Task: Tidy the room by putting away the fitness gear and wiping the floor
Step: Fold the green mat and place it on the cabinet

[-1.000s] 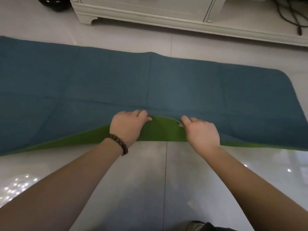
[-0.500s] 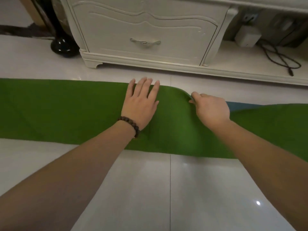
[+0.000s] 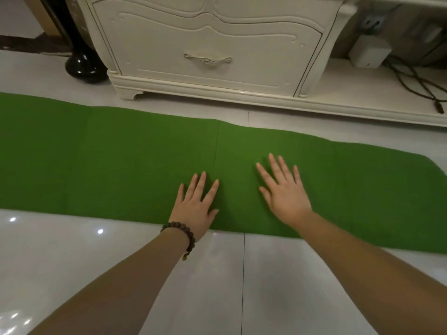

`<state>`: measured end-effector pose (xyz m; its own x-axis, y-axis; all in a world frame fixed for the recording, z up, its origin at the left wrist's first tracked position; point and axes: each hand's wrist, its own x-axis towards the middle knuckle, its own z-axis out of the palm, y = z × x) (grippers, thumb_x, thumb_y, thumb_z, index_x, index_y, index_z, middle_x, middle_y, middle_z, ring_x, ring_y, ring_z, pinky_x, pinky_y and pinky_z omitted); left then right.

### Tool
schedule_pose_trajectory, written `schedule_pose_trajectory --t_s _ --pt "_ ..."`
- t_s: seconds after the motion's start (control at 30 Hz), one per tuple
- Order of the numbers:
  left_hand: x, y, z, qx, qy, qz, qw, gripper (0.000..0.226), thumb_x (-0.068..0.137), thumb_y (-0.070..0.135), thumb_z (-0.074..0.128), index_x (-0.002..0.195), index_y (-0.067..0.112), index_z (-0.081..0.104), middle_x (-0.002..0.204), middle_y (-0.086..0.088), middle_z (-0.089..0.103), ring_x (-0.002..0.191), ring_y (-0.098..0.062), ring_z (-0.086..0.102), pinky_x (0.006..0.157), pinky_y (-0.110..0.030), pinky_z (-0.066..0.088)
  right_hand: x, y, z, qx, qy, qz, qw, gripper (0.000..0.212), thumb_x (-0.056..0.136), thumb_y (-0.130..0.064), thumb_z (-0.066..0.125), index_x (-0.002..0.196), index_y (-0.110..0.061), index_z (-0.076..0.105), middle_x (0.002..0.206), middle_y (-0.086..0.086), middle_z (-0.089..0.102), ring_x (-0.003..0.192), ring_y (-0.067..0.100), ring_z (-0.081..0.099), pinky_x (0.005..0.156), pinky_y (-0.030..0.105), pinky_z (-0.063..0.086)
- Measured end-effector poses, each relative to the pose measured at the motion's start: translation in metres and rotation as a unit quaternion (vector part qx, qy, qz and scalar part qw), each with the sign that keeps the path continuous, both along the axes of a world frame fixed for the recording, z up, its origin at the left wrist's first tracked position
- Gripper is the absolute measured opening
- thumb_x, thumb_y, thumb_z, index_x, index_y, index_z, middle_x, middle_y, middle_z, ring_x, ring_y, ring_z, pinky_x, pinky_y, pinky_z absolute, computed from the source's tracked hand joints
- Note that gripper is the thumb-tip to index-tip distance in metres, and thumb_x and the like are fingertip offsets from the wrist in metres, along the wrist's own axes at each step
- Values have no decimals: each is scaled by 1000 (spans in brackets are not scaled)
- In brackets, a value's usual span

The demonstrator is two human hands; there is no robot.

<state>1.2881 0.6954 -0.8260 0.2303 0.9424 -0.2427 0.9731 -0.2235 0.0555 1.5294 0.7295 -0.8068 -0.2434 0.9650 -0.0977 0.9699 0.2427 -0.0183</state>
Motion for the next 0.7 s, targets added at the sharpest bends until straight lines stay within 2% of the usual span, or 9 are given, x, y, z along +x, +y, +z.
schedule_pose_trajectory --t_s 0.1,0.2,0.3,0.4,0.47,0.5,0.6,0.67,0.7 --pt "3 -6 -23 -69 27 -1 997 69 99 53 24 147 34 -21 155 -3 -29 145 -25 -20 119 -49 -2 7 -33 -47 -111 -11 -17 994 64 88 -63 -6 146 -40 -15 156 -1 -23 143 19 -22 117 49 -7" --pt "-3 -9 -38 -123 51 -13 991 70 97 60 19 147 34 -21 156 -2 -27 145 -23 -20 119 -47 -3 10 -50 -71 -139 -1 -48 989 84 67 -73 -29 143 -40 -19 157 -2 -21 143 18 -23 117 49 -9" --pt "-11 -10 -44 -127 66 -35 989 80 90 71 20 146 34 -25 155 0 -30 144 -23 -22 119 -48 -4 6 -55 -70 -146 -18 -36 989 93 66 -84 -13 146 -36 -20 151 2 -30 142 25 -25 112 54 -15" --pt "-10 -8 -44 -121 63 -33 990 80 90 70 24 147 35 -21 156 -1 -27 145 -23 -20 119 -48 -3 1 -55 -66 -161 -66 -13 985 98 70 -86 9 147 -32 -21 151 8 -31 141 34 -25 109 63 -11" --pt "-6 -6 -41 -128 64 -31 989 76 96 59 27 149 31 -19 158 -6 -23 145 -27 -19 118 -52 -2 -1 -51 -63 -170 -72 -11 983 90 82 -78 17 149 -28 -16 155 13 -23 142 38 -20 109 66 -6" --pt "-4 -6 -38 -131 72 -35 988 72 100 47 31 149 27 -19 158 -9 -23 145 -30 -19 117 -55 -2 -2 -50 -60 -176 -74 -5 982 85 88 -71 21 150 -25 -14 156 15 -20 142 40 -19 110 66 -4" --pt "1 -10 -33 -132 96 -41 986 85 92 -6 34 149 24 -21 157 -15 -23 144 -36 -20 115 -60 -2 -3 -53 -55 -188 -81 22 979 66 102 -30 29 150 -20 -14 156 20 -18 142 43 -17 112 66 1" --pt "2 -12 -30 -129 92 -35 987 92 86 -13 33 149 26 -21 157 -14 -22 144 -35 -20 114 -62 -1 -3 -56 -52 -190 -76 20 979 76 94 0 30 149 -23 -16 155 20 -20 142 43 -18 112 65 0" --pt "3 -14 -29 -131 87 -29 987 93 85 -14 33 149 28 -20 158 -13 -21 144 -35 -20 114 -63 -1 -3 -57 -51 -189 -68 14 979 83 89 8 30 149 -25 -16 155 19 -20 142 42 -18 112 64 -1"
